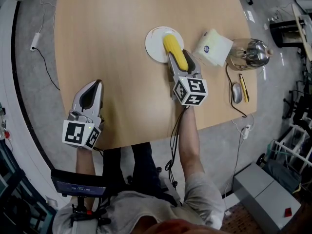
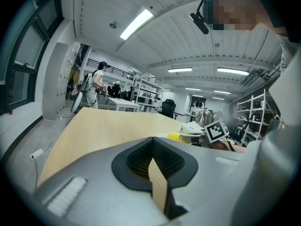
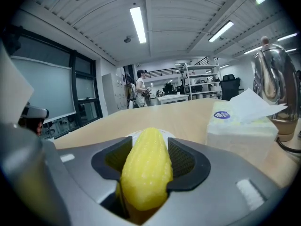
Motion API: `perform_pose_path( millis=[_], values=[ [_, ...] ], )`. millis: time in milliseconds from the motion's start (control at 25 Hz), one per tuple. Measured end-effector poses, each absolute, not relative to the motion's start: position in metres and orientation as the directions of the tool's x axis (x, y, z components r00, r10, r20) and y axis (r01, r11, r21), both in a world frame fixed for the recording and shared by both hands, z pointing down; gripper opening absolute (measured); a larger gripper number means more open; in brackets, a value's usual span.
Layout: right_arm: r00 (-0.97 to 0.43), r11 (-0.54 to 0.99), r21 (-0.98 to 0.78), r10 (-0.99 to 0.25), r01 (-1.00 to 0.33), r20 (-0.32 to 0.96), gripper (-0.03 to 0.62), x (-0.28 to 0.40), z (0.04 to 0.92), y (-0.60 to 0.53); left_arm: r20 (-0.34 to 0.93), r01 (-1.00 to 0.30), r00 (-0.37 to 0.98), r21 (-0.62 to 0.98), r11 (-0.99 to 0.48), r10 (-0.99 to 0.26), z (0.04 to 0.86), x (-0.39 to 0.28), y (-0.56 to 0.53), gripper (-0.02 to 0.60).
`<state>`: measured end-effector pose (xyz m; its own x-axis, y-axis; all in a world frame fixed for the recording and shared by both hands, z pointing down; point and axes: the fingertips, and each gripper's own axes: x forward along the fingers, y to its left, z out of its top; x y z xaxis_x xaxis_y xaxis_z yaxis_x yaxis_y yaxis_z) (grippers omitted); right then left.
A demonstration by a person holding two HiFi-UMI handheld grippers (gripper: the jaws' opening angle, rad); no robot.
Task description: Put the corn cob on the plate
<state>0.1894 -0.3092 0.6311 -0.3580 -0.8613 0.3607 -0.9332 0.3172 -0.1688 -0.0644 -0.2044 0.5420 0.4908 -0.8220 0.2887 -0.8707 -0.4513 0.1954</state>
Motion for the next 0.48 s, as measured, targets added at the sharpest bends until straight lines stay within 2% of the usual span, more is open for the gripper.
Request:
perform_pose_path(
  millis=[480],
  values=[
    [-0.361, 0.324, -0.158, -0.845, -0.933, 0.395, 0.242, 0.187, 0.633, -0.32, 0.282, -0.874, 0.483, 0.211, -0.438, -0.829, 0.54, -0.067, -0.214, 0.02]
  ],
)
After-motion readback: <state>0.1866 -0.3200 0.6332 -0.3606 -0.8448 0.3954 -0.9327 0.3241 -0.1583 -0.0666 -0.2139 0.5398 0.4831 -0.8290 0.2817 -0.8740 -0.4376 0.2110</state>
